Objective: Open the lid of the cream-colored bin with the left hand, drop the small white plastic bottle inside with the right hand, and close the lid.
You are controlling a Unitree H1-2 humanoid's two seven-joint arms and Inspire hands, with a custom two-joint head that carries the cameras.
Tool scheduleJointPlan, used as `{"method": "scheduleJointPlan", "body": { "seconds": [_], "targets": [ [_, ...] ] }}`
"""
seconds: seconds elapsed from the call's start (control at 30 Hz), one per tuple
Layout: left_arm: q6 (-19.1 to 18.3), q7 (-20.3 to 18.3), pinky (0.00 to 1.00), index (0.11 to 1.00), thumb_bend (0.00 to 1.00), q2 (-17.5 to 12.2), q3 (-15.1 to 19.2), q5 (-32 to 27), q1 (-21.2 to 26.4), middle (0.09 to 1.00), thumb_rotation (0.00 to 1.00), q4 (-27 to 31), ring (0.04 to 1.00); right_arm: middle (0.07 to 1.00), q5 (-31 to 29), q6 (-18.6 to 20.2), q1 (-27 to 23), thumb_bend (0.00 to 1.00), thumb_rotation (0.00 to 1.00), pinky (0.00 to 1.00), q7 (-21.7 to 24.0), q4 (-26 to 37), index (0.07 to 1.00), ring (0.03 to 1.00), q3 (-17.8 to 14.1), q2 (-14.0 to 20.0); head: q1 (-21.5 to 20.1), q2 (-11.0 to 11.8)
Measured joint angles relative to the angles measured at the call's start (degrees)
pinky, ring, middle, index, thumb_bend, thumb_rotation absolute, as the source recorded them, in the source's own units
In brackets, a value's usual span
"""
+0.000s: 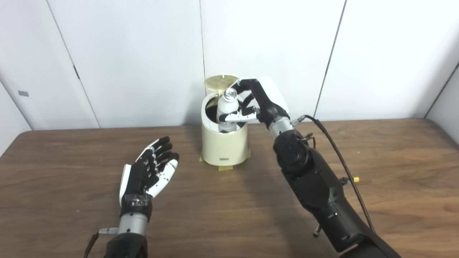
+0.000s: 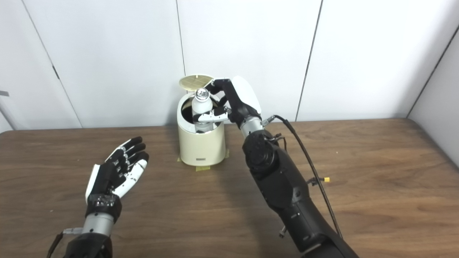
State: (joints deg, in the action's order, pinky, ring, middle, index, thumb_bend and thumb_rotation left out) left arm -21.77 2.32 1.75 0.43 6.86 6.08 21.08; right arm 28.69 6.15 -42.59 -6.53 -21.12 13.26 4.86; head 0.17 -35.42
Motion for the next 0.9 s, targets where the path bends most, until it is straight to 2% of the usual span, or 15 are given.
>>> {"method": "scheduleJointPlan", "body": {
  "seconds": [0.3,0.47,0.53,0.6,0.9],
  "targets": [
    [0.0,0.09,0.77,0.831,0.41,0.05,-1.0,0.82,0.17,0.815,0.25,-0.01,0.81,0.685,-0.27,0.01,0.0,0.51,0.16,0.68,0.31,0.09,0.489,0.745,-0.17,0.01,0.79,0.09],
    [-0.46,0.29,0.79,0.82,0.41,0.4,-1.41,1.76,0.25,0.816,0.23,-0.01,0.822,0.741,-0.5,0.05,-0.01,0.51,0.16,0.69,1.06,0.16,0.496,0.783,-0.18,0.15,0.97,0.09],
    [-0.69,0.33,0.8,0.82,0.42,0.55,-1.41,2.07,0.32,0.821,0.24,-0.01,0.833,0.794,-0.42,-0.03,-0.17,0.64,0.31,0.71,1.66,0.17,0.723,0.81,0.14,0.55,1.05,0.0],
    [-1.19,0.31,0.81,0.821,0.41,0.56,-1.49,2.29,0.4,0.828,0.25,0.0,0.843,0.819,-0.25,-0.1,-0.46,0.68,0.34,0.72,2.41,0.17,0.796,0.819,0.58,0.94,1.06,0.0],
    [-1.74,0.29,0.82,0.816,0.43,0.56,-1.73,3.02,0.53,0.833,0.25,0.0,0.851,0.834,-0.57,-0.28,-0.62,0.7,0.34,0.72,2.73,0.06,0.845,0.815,0.72,1.06,1.14,0.09]
  ]
}}
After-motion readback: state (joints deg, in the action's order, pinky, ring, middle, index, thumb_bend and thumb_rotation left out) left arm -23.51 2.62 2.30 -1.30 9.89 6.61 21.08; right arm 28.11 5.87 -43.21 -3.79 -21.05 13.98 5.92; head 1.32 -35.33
